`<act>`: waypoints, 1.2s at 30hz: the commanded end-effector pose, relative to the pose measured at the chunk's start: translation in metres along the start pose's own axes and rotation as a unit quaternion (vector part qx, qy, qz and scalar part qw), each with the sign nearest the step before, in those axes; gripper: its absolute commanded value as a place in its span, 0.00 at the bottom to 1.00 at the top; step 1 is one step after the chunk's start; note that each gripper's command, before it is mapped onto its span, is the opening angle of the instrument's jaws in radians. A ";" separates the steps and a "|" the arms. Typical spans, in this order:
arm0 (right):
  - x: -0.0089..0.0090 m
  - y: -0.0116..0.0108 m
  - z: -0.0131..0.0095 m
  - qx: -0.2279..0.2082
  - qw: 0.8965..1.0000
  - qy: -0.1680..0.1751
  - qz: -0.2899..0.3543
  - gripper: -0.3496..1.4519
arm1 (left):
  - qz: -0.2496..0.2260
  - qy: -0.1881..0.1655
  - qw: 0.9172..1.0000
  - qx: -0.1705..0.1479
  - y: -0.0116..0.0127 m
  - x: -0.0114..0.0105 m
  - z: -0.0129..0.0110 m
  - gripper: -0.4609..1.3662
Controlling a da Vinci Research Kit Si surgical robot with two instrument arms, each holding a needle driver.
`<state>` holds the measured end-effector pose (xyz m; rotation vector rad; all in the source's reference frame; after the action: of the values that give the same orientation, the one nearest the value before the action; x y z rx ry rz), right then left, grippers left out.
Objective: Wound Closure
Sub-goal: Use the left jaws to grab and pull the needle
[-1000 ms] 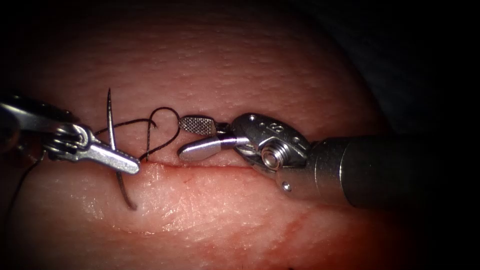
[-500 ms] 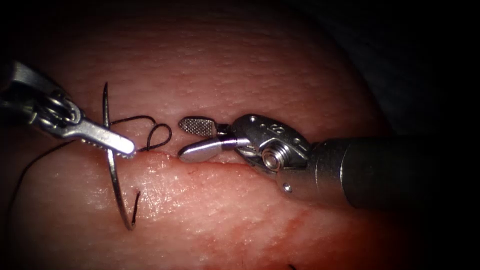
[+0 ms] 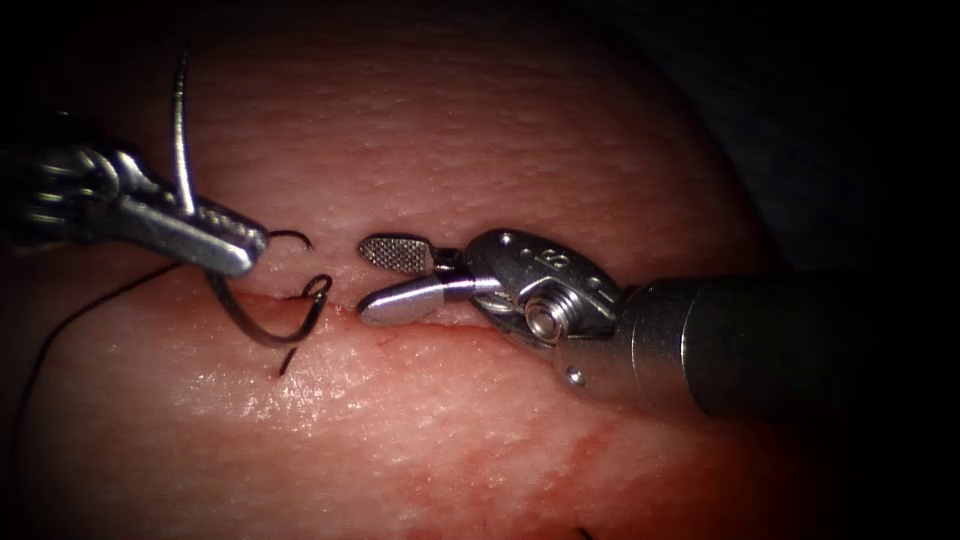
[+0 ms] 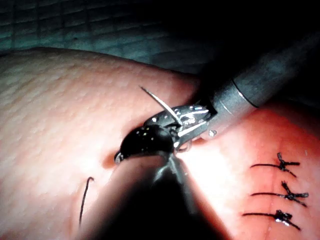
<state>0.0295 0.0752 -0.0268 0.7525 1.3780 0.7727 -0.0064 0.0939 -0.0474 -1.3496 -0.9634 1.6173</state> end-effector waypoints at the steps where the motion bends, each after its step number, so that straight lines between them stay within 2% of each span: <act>1: 0.0000 0.0000 0.0000 0.002 1.000 0.000 0.000 0.79 | 0.038 0.007 0.999 0.017 0.0003 0.0006 -0.0002 0.06; 2: 0.0000 0.0000 0.0000 0.003 1.000 0.000 0.000 0.79 | 0.073 0.013 0.997 0.035 0.0005 0.0016 -0.0002 0.06; 6: 0.0000 -0.0001 0.0000 0.004 1.000 -0.001 0.000 0.79 | 0.140 0.028 0.985 0.094 0.0005 0.0040 -0.0003 0.06; 10: -0.0001 -0.0001 0.0000 0.005 1.000 -0.002 -0.001 0.79 | 0.203 0.033 0.966 0.158 0.0001 0.0059 -0.0005 0.06; 12: -0.0001 -0.0002 0.0000 0.006 1.000 -0.002 -0.001 0.79 | 0.240 0.031 0.951 0.192 -0.0002 0.0069 -0.0008 0.06; 13: -0.0002 -0.0002 0.0000 0.006 1.000 -0.002 -0.001 0.79 | 0.250 0.030 0.947 0.202 -0.0003 0.0072 -0.0009 0.06; 14: -0.0002 -0.0002 0.0000 0.007 1.000 -0.002 -0.001 0.79 | 0.279 0.025 0.932 0.230 -0.0006 0.0080 -0.0014 0.06; 15: -0.0002 -0.0002 0.0001 0.007 1.000 -0.002 -0.001 0.79 | 0.284 0.024 0.929 0.235 -0.0007 0.0081 -0.0014 0.06; 17: -0.0002 -0.0003 0.0001 0.008 1.000 -0.003 -0.001 0.79 | 0.319 0.015 0.908 0.271 -0.0012 0.0093 -0.0023 0.06; 21: -0.0002 -0.0003 0.0001 0.009 1.000 -0.003 -0.001 0.79 | 0.350 0.003 0.888 0.297 -0.0016 0.0101 -0.0031 0.06; 23: -0.0002 -0.0004 0.0001 0.009 1.000 -0.003 -0.001 0.79 | 0.366 -0.003 0.876 0.314 -0.0019 0.0103 -0.0034 0.06; 27: -0.0003 -0.0004 0.0001 0.009 1.000 -0.003 -0.001 0.78 | 0.385 -0.007 0.866 0.320 -0.0024 0.0095 -0.0035 0.06; 36: -0.0003 -0.0004 0.0001 0.010 1.000 -0.003 -0.001 0.78 | 0.396 -0.012 0.859 0.324 -0.0033 0.0071 -0.0033 0.06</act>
<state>0.0296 0.0748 -0.0270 0.7648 1.3801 0.7581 -0.0035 0.1017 -0.0475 -1.2755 0.2398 2.2700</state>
